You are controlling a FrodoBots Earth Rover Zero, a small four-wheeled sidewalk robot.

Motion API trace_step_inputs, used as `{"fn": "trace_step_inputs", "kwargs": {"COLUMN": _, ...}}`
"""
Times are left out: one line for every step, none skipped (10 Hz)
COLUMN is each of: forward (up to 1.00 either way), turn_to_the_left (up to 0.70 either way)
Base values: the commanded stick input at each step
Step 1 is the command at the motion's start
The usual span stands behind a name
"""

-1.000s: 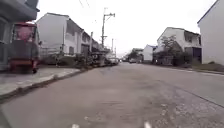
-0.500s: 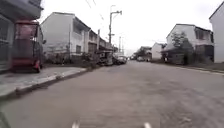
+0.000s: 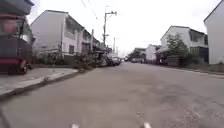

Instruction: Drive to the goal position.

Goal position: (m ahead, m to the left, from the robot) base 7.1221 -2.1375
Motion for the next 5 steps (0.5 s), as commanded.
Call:
{"fn": "trace_step_inputs", "kwargs": {"forward": 0.7, "turn_to_the_left": 0.02}}
{"fn": "trace_step_inputs", "kwargs": {"forward": 0.7, "turn_to_the_left": 0.05}}
{"fn": "trace_step_inputs", "kwargs": {"forward": 0.7, "turn_to_the_left": 0.03}}
{"fn": "trace_step_inputs", "kwargs": {"forward": 0.7, "turn_to_the_left": 0.01}}
{"fn": "trace_step_inputs", "kwargs": {"forward": 0.7, "turn_to_the_left": 0.01}}
